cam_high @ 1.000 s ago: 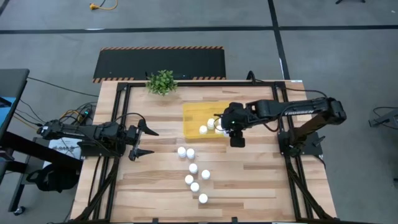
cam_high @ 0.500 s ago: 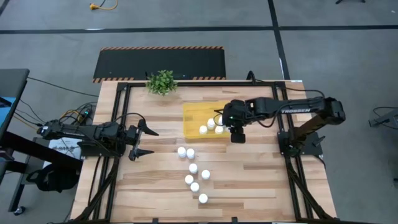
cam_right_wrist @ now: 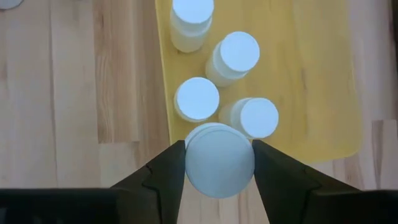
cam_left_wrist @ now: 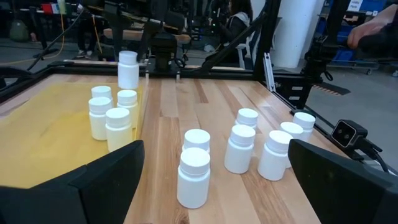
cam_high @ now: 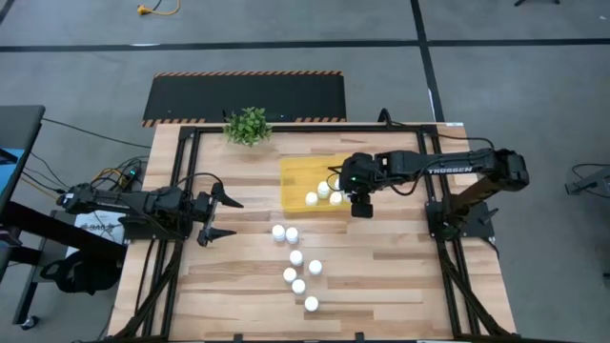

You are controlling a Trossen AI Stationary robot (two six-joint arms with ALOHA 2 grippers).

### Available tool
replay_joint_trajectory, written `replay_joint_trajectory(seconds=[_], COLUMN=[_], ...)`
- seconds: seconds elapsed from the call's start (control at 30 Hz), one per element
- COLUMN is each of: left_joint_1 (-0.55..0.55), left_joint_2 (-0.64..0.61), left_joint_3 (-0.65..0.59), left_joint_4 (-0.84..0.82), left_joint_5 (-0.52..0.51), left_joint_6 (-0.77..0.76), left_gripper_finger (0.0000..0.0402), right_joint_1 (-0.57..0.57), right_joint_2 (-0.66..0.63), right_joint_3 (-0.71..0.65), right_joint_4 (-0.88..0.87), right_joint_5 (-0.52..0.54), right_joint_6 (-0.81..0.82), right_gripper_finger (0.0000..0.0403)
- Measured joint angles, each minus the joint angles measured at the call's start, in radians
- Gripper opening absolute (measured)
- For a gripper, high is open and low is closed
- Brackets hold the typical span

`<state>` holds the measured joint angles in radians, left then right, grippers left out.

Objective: Pick and place pill bottles into a basket
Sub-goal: Put the white medicine bottle into the yellow bin

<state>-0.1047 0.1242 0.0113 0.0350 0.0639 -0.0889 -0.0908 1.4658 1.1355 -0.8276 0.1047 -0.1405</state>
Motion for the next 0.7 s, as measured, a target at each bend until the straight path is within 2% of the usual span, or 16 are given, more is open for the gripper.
replay_joint_trajectory(seconds=[0.7], left_joint_1=[0.0], left_joint_2=[0.0], left_joint_3=[0.0], left_joint_4=[0.0], left_joint_5=[0.0], left_joint_6=[-0.007], left_gripper_finger=[0.0386], right_joint_1=[-0.03], right_joint_2=[0.085], right_joint_3=[-0.002], right_joint_4=[0.007], right_joint_5=[-0.028], right_joint_6=[-0.028], right_gripper_finger=[0.0164])
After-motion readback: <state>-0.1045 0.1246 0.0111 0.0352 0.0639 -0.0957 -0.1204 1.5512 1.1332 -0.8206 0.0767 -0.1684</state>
